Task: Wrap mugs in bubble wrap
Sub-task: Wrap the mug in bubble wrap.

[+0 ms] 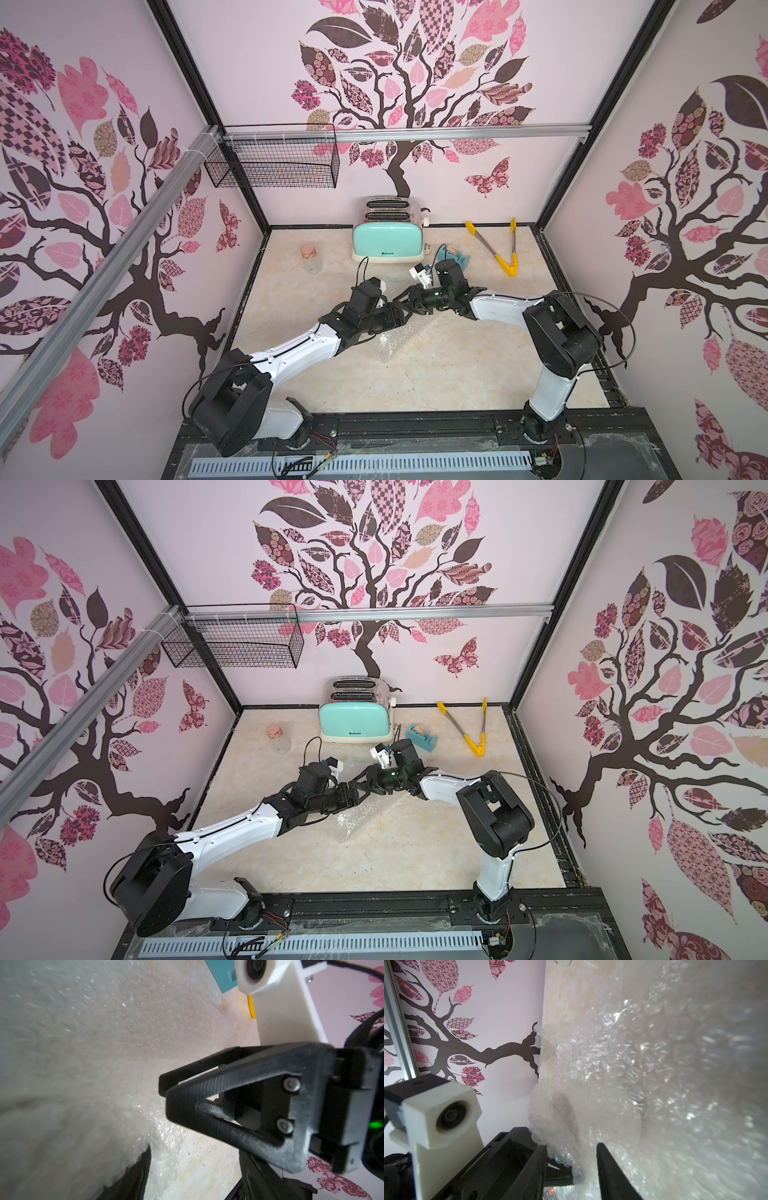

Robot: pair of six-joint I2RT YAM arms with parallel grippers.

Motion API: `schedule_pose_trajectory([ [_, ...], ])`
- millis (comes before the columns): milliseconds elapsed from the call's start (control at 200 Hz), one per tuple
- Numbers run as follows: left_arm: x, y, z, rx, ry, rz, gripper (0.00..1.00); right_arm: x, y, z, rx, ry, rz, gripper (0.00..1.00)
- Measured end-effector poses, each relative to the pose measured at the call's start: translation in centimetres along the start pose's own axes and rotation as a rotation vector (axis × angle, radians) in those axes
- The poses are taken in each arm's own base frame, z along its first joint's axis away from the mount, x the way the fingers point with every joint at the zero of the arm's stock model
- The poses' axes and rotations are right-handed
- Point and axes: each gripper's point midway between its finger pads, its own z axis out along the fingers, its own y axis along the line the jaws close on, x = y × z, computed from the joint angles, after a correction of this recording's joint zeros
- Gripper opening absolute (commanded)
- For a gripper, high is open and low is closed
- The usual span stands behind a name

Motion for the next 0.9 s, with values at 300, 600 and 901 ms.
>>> schedule_pose_trajectory([
  [300,0.5,-0.1,0.2,0.038,0.013,0.007,0.63,0.8,-0.3,0.6,0.003,0.058,-0.017,0.42],
  [600,0.8,-0.4,0.1,0.059,0.032,0.02,0.65,1.0,-0.2,1.2,0.018,0.124,-0.058,0.23],
  [901,0.4,-0.5,-0.2,0.065,0.023,0.028,0.75,1.1,0.3,1.8,0.027,0.162,-0.091,0.0],
])
